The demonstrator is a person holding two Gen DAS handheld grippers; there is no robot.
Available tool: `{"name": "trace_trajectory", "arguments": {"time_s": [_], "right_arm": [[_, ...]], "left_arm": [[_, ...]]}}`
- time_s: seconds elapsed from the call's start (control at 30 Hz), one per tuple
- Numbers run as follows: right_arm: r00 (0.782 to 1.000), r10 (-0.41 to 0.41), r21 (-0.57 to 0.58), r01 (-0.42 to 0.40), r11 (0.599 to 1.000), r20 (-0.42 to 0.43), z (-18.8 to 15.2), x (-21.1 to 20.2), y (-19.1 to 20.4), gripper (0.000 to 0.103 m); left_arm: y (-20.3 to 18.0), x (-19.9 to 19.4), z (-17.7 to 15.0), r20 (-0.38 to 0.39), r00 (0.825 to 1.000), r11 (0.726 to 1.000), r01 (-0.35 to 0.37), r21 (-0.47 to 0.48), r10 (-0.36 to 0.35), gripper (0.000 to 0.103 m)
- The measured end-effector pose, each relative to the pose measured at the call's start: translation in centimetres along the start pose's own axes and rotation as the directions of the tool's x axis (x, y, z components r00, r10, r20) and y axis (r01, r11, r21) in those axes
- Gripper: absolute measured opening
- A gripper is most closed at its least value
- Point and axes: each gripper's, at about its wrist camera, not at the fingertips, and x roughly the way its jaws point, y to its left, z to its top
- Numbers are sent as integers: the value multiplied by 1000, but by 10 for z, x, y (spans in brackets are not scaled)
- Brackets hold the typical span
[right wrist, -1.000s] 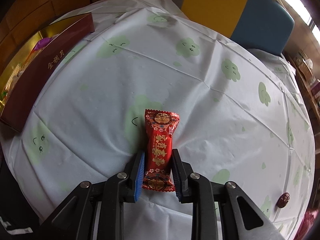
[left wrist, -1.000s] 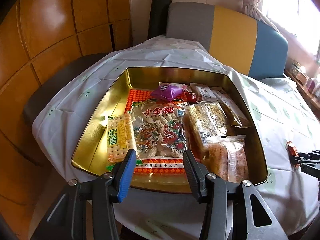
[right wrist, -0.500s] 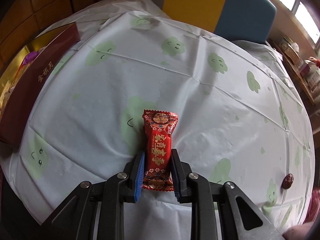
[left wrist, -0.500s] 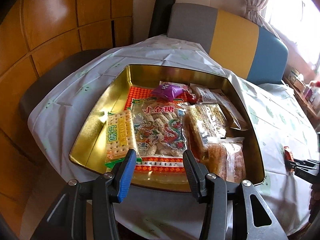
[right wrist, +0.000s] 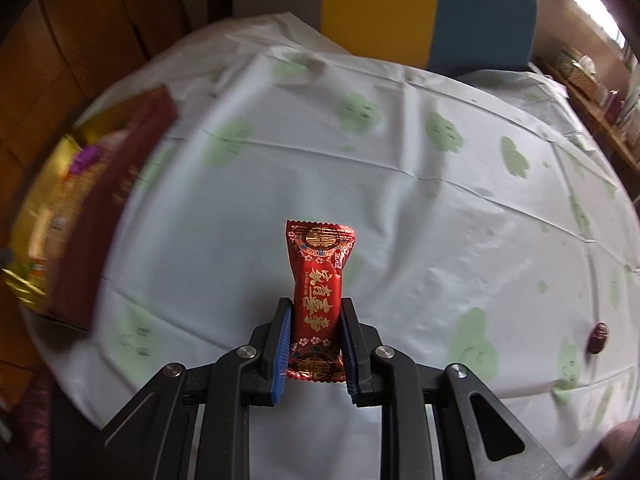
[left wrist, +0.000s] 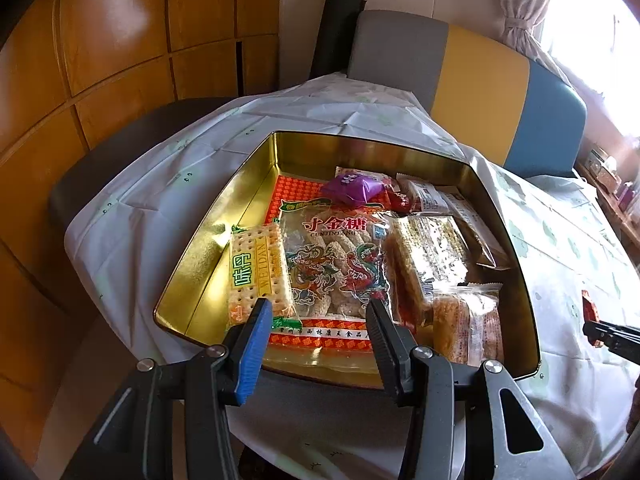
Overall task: Organize snacks
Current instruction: 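Carry the red candy bar into the gold tray and open the right gripper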
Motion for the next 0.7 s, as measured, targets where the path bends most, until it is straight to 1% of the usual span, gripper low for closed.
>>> {"name": "trace_trajectory", "arguments": {"time_s": [0.07,0.2,0.37,0.57,0.63,0.7], "right_arm": [[1000,24,-20,-23,1000,11,2,-5,12,22],[995,95,-59,-94,994,27,12,-14,40,22],[981,189,-165,-179,970,44,26,-27,93,22],[949,314,-268,-299,916,14,42,-34,163,23],[931,364,-295,-354,887,-24,48,-30,192,23],[919,390,-320,-387,865,-58,49,-23,214,24]], "left_arm": [[2,0,1,0,1000,1000,-4,-7,4,49],[8,-2,5,5,1000,999,-19,-27,19,49],[22,-6,11,10,999,997,-44,-65,45,49],[43,-12,17,29,996,991,-76,-114,80,49],[49,-12,18,28,996,988,-82,-128,87,49],[52,-10,18,22,996,987,-84,-137,88,49]]}}
